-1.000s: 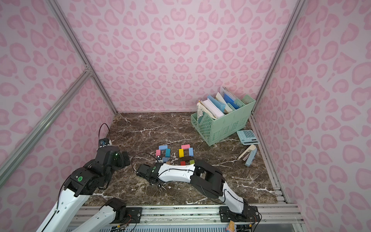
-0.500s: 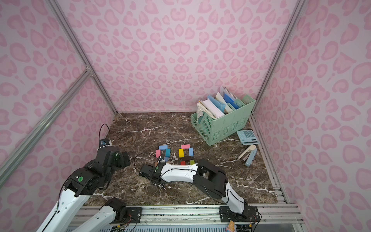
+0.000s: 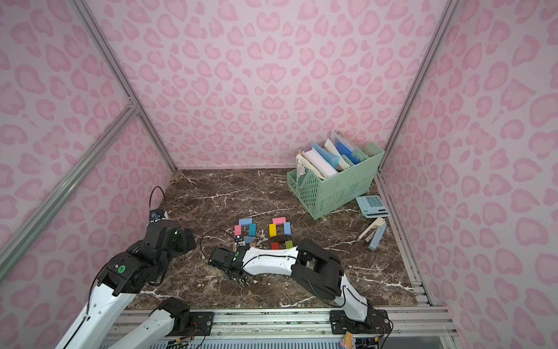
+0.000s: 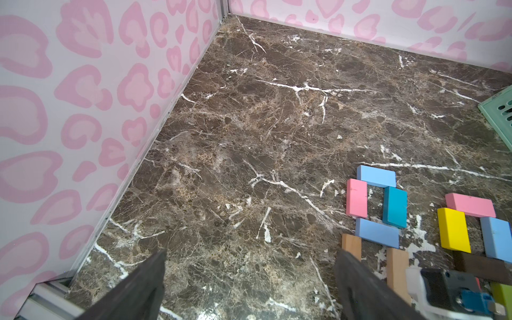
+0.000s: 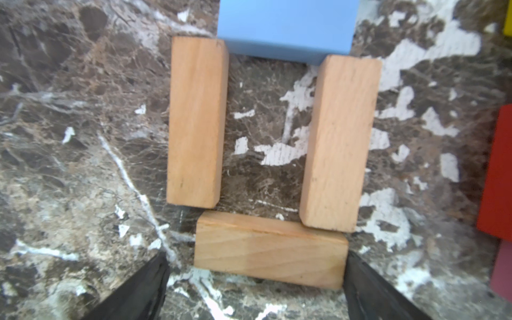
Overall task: Assemble the number 8 with building blocks
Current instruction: Assemble the building block at the center of the board, then reset both arms
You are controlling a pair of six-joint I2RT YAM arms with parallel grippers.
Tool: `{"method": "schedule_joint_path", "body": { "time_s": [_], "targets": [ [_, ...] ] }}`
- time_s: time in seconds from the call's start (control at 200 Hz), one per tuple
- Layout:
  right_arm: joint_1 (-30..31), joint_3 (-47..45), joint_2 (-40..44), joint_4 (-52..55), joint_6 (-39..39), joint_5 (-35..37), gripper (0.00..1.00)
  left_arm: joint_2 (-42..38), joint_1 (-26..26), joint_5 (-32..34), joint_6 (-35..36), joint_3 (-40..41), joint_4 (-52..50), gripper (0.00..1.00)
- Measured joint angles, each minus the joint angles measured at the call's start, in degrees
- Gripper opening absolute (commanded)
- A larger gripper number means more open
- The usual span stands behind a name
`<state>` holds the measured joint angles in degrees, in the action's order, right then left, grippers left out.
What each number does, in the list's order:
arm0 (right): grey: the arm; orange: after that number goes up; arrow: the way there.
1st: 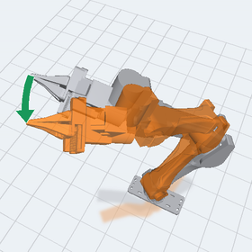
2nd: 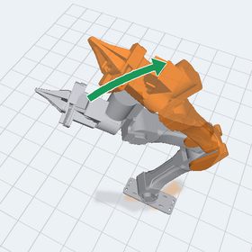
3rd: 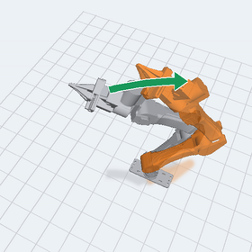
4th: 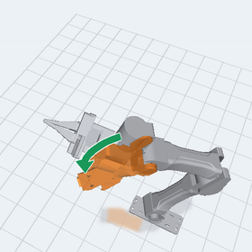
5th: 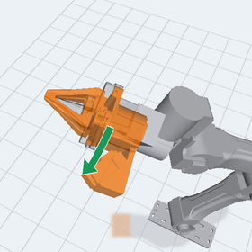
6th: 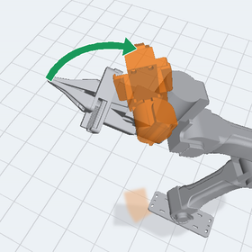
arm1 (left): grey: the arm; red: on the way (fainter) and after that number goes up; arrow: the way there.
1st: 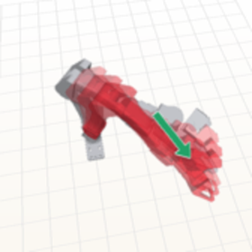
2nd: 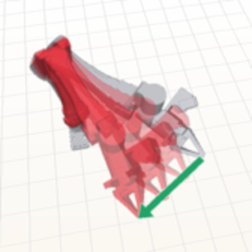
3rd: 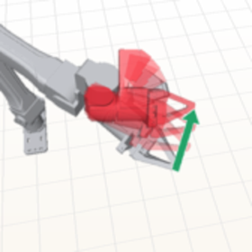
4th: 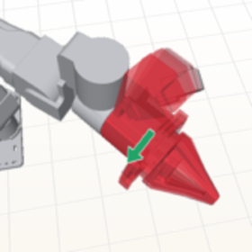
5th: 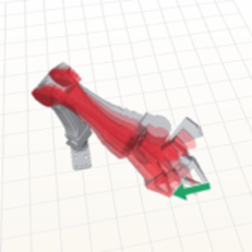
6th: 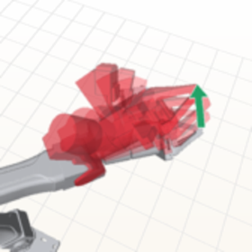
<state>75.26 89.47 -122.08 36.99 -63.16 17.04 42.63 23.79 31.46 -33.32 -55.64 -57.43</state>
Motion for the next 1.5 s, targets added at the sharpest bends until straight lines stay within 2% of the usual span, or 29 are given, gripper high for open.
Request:
{"method": "schedule_joint_path", "body": {
  "time_s": [0.38,0.58,0.785,0.925,1.02,1.105,1.185,1.29,1.41,1.505],
  "targets": [
    [0.0,-0.2,0.9,-1.2,0.9,-0.2,0.98,0.3,0.0,0.0,0.0,0.5,0.0,0.98],
    [0.0,-1.3,5.9,-1.3,1.4,0.3,1.0,0.7,0.0,-0.1,0.0,0.6,0.3,0.98],
    [-0.5,-8.3,20.2,-4.6,4.6,4.5,1.0,0.5,0.0,0.3,0.4,2.2,2.9,0.97],
    [-4.0,-24.3,35.2,-12.1,10.8,11.2,1.0,0.2,0.0,2.0,2.8,5.2,8.5,0.97],
    [-10.1,-38.3,48.1,-19.8,17.8,13.7,0.95,0.5,-0.1,4.2,6.7,8.7,14.6,0.97],
    [-20.6,-51.0,60.6,-29.3,24.2,12.8,0.88,2.4,-1.5,5.6,10.6,11.0,19.9,0.97],
    [-31.3,-63.6,73.8,-37.2,29.8,12.4,0.87,6.3,-4.9,5.3,13.3,11.8,24.4,0.97],
    [-42.1,-74.8,88.3,-45.2,37.3,9.7,0.9,10.6,-11.0,3.2,15.6,13.4,30.9,0.97],
    [-53.5,-81.0,96.5,-50.3,42.9,7.4,0.91,15.1,-15.8,0.3,17.4,16.4,38.1,0.97],
    [-59.7,-84.0,97.4,-52.7,44.8,4.2,0.94,18.6,-17.9,-1.1,18.9,18.3,44.0,0.97]
  ]
}}
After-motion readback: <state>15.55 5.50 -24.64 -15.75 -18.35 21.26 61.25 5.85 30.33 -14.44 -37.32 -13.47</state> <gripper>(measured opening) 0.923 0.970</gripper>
